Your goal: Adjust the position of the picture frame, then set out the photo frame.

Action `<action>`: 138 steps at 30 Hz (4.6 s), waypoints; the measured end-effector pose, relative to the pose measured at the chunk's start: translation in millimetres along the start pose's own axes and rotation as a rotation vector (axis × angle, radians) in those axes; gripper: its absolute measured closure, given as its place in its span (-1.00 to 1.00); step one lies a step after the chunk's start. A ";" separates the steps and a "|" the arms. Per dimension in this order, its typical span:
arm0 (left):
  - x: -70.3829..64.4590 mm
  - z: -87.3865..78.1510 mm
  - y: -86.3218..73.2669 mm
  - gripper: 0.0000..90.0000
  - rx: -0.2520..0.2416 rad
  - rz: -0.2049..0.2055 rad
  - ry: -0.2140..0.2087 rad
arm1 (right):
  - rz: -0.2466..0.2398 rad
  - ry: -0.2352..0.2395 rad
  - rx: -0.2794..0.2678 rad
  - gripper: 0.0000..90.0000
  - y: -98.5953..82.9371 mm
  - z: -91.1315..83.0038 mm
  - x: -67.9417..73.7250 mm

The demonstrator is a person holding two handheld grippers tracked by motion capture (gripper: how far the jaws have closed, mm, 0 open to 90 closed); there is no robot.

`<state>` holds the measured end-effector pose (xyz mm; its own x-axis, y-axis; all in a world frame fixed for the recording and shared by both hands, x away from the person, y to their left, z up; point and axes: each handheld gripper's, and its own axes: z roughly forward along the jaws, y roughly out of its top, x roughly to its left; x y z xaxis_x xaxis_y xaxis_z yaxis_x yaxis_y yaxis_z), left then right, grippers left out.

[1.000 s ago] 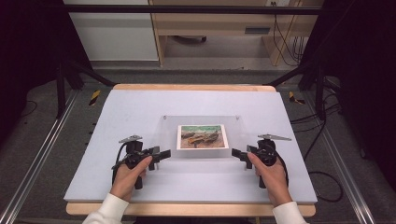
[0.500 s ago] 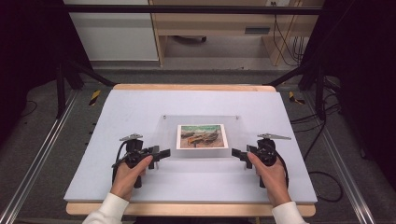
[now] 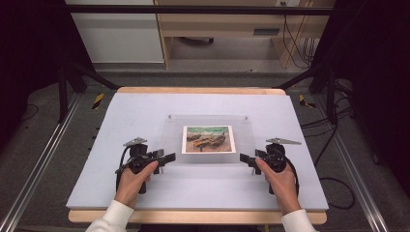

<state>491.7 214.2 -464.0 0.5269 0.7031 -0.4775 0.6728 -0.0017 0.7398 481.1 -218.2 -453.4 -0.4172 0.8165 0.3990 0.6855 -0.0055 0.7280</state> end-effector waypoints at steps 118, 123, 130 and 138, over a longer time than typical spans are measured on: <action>-25.3 -20.8 -14.1 0.00 -0.038 0.144 0.101 | -0.166 -0.133 -0.124 0.12 -21.2 -34.0 18.9; -26.2 -22.4 -15.5 0.02 -0.031 0.152 0.103 | -0.169 -0.136 -0.127 0.15 -23.5 -35.8 19.8; -28.2 -24.9 -19.1 0.06 -0.029 0.156 0.109 | -0.177 -0.139 -0.126 0.20 -26.4 -38.7 21.1; -30.5 -27.5 -22.5 0.11 -0.022 0.166 0.119 | -0.185 -0.143 -0.127 0.26 -30.8 -42.3 22.5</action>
<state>446.2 212.3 -453.0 0.5640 0.7733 -0.2896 0.5692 -0.1101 0.8148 425.3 -224.1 -443.3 -0.4335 0.8837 0.1767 0.5217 0.0861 0.8488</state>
